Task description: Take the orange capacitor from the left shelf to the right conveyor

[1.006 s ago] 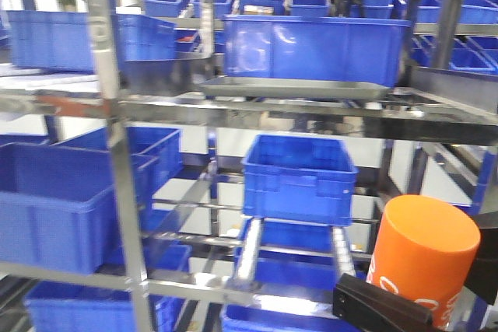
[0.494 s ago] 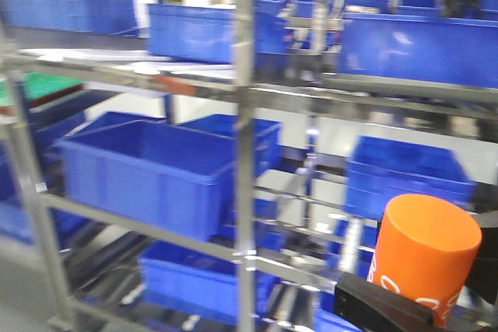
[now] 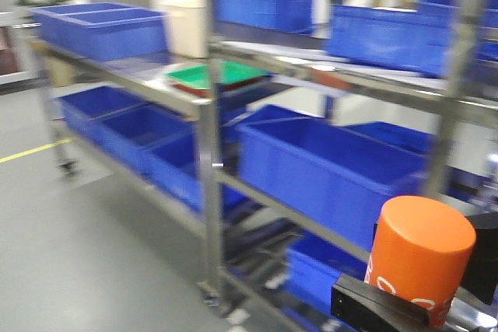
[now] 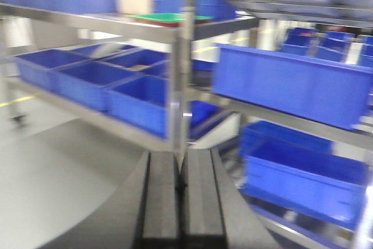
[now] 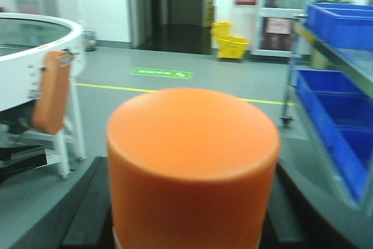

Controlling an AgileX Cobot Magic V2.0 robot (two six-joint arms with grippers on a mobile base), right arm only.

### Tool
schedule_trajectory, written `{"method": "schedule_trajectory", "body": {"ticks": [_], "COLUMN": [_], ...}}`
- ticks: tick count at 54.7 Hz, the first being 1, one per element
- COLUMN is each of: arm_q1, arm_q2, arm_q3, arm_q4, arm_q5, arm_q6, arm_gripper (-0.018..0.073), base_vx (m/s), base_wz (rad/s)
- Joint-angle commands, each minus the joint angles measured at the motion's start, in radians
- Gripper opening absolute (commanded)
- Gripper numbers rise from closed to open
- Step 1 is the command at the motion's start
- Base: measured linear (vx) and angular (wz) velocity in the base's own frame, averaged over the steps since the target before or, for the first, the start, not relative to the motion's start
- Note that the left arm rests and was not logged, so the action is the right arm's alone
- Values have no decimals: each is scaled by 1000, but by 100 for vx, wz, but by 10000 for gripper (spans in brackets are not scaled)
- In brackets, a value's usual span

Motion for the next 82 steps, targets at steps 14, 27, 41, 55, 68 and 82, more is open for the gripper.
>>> {"method": "schedule_trajectory", "body": {"ticks": [14, 27, 41, 55, 68, 82], "arm_q1": [-3, -3, -3, -3, -3, -3], "arm_q2": [-8, -8, -8, -8, -8, -8], "arm_q3": [-29, -29, -29, -29, -29, -29], "arm_q4": [38, 38, 38, 38, 39, 38], "arm_q5": [-26, -26, -27, -26, -26, -38], "arm_q6": [-7, -7, -7, -7, -7, -7], "arm_gripper": [-11, -11, -11, -11, -11, -11], "base_vx": [7, 14, 18, 20, 22, 25], "base_wz": [78, 69, 70, 75, 75, 69]}}
